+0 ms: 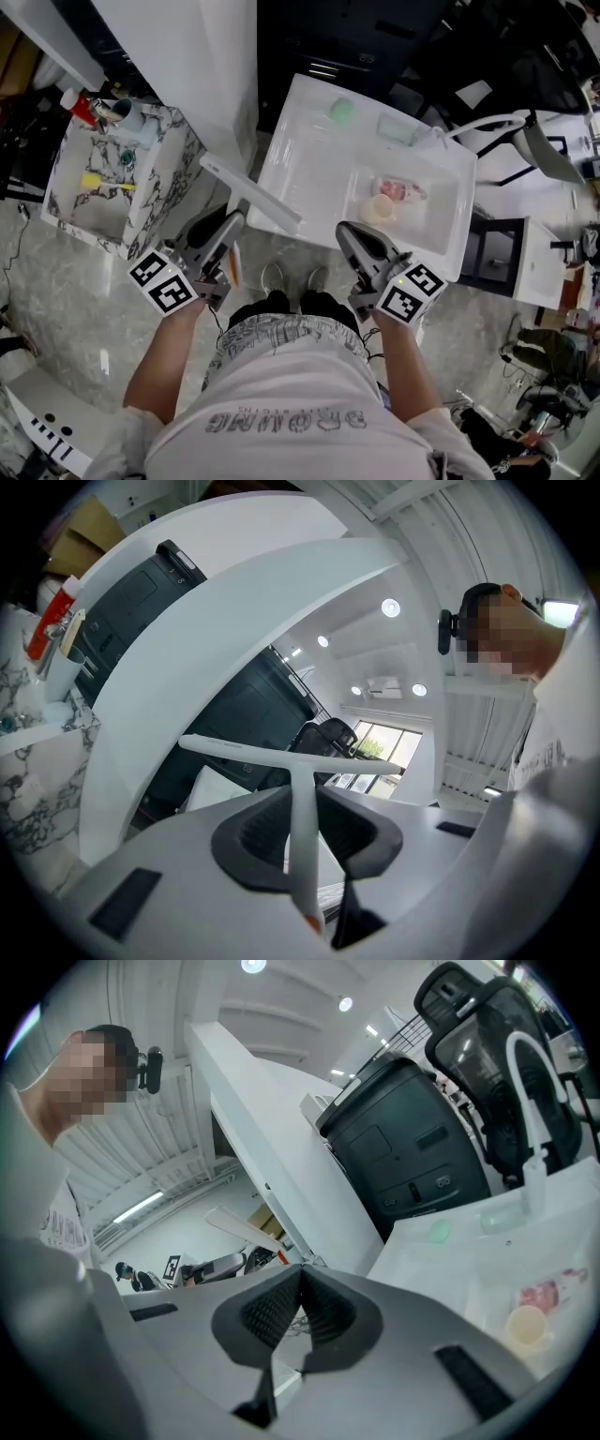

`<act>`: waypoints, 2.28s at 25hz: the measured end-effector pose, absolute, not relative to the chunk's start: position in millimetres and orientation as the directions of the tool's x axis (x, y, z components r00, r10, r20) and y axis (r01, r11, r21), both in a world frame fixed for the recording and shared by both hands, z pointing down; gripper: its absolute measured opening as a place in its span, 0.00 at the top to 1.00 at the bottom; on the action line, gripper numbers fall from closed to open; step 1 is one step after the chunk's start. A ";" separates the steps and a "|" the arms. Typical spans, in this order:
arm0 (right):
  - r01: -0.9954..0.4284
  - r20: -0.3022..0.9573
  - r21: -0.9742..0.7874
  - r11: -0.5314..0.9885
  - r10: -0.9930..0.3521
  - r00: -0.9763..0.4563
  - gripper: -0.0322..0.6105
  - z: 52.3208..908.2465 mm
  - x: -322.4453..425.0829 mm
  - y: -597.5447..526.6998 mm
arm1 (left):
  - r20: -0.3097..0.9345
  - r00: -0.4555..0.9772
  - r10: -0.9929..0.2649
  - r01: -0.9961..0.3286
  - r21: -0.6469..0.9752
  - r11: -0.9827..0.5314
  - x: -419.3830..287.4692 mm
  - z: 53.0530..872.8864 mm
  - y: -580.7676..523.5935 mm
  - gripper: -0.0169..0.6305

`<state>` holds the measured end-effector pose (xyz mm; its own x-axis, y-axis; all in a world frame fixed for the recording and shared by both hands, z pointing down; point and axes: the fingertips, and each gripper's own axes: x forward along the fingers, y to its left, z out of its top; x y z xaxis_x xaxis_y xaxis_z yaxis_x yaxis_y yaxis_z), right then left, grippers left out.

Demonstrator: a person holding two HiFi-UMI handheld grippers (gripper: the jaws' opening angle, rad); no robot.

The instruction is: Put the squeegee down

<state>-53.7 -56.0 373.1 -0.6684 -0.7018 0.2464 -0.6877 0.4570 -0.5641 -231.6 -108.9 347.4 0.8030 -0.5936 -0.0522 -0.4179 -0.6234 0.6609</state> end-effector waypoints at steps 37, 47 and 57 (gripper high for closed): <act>-0.606 0.275 -0.667 0.433 -0.614 -0.740 0.94 435.0 73.4 -153.7 | 0.199 0.753 -0.627 -0.576 0.660 -0.482 -92.3 430.3 -177.0 0.82; -0.593 0.287 -0.707 0.385 -0.611 -0.738 0.94 459.6 110.8 -165.6 | 0.338 0.729 -0.596 -0.652 0.607 -0.454 -56.8 470.7 -191.4 0.82; -0.601 0.319 -0.731 0.323 -0.617 -0.720 0.94 488.7 139.7 -168.1 | 0.455 0.711 -0.537 -0.697 0.561 -0.447 -27.6 507.4 -201.5 0.82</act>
